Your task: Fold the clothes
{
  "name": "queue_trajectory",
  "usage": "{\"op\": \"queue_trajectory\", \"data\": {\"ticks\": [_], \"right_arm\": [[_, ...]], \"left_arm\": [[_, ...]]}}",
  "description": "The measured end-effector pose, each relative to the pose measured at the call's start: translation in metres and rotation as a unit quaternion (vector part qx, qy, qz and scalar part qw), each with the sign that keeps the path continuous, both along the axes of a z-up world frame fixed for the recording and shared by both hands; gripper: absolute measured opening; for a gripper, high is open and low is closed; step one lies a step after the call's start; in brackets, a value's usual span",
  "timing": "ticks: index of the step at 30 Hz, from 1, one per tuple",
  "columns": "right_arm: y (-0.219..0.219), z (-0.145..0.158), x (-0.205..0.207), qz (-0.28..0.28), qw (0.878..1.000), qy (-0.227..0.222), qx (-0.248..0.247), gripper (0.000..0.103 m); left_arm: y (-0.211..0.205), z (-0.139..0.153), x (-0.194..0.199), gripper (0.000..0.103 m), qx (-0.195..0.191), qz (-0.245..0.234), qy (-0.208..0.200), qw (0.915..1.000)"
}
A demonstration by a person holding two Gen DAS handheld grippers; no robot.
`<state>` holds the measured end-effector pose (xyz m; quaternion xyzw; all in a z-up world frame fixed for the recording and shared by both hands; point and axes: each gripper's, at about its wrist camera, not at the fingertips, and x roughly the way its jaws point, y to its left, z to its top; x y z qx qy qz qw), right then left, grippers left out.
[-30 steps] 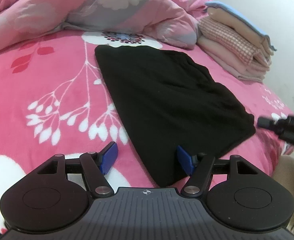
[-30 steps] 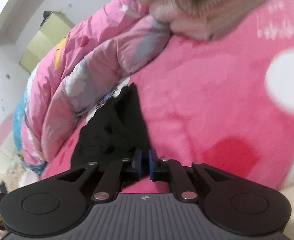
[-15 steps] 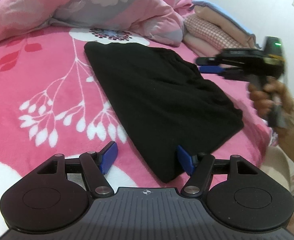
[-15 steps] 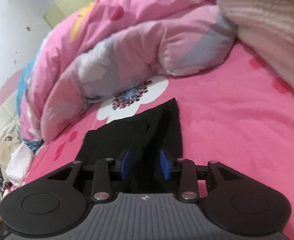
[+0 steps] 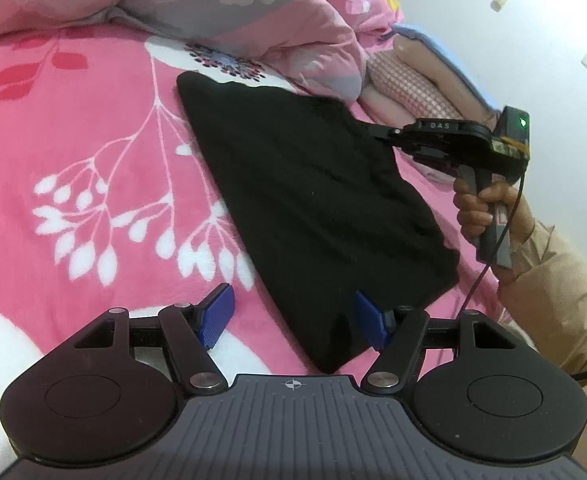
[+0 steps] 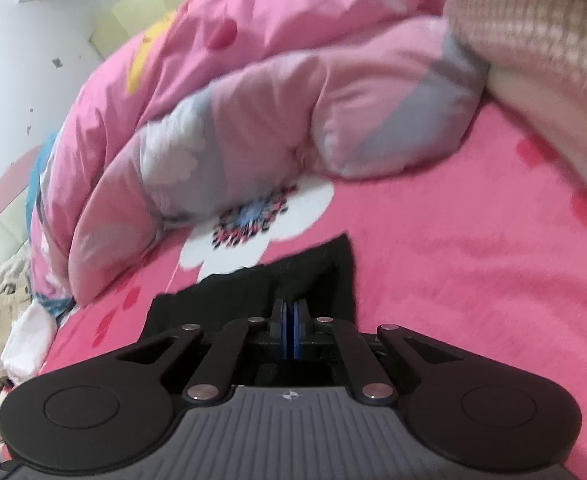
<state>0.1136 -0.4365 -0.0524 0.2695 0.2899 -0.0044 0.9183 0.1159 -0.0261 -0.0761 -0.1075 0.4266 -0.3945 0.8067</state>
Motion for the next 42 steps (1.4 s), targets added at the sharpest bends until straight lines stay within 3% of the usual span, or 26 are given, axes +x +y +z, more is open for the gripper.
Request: {"op": "queue_trajectory", "data": {"ticks": [3,7,10,15,18,20,22,25,26,27,31,36,40,42], "right_arm": [[0.001,-0.002,0.003,-0.007,0.999,0.004,-0.036,0.002],[0.008,-0.018,0.011,-0.002,0.996,0.045,-0.074,0.003],[0.008,-0.009,0.002,-0.023,0.995,0.038,-0.092,0.013],[0.000,0.013,-0.007,-0.035,0.994,0.010,-0.101,0.015],[0.007,0.019,0.006,-0.004,0.995,0.001,-0.099,0.022],[0.015,0.020,0.020,0.021,0.994,0.002,-0.104,0.033],[0.022,0.016,0.036,0.038,0.993,0.013,-0.114,0.035],[0.027,0.004,0.058,0.057,0.990,0.039,-0.120,0.032],[0.028,0.000,0.063,0.064,0.990,0.044,-0.120,0.016],[0.029,-0.002,0.066,0.071,0.989,0.045,-0.122,0.007],[0.035,-0.001,0.067,0.069,0.987,0.012,-0.142,0.005],[0.025,-0.016,0.068,0.046,0.989,0.026,-0.138,0.008],[0.003,0.007,0.039,-0.026,0.991,0.009,-0.130,0.014],[-0.011,0.019,0.018,-0.038,0.994,0.005,-0.103,0.015]], "left_arm": [[-0.001,0.000,0.000,0.066,0.001,0.000,0.000,1.0000],[-0.003,0.002,-0.001,0.066,0.008,0.000,-0.006,1.0000],[-0.003,0.002,-0.002,0.066,0.010,0.000,-0.008,0.9999],[-0.003,0.003,-0.003,0.066,0.012,0.000,-0.012,0.9999],[-0.003,0.002,-0.003,0.066,0.009,0.001,-0.012,0.9999],[-0.003,0.002,-0.004,0.066,0.008,-0.001,-0.013,0.9999],[-0.002,0.002,-0.004,0.066,0.007,-0.003,-0.013,0.9999],[0.000,0.001,-0.004,0.066,0.003,-0.005,-0.013,0.9999],[0.000,0.001,-0.004,0.066,0.001,-0.005,-0.013,0.9999],[0.001,0.001,-0.004,0.066,0.000,-0.006,-0.014,0.9999],[0.001,0.002,-0.006,0.066,-0.002,-0.007,-0.015,0.9999],[0.002,0.003,-0.006,0.066,-0.001,-0.009,-0.016,0.9998],[0.002,0.001,-0.004,0.066,-0.004,-0.007,-0.013,0.9999],[0.002,0.001,-0.004,0.066,-0.005,-0.005,-0.011,0.9999]]}}
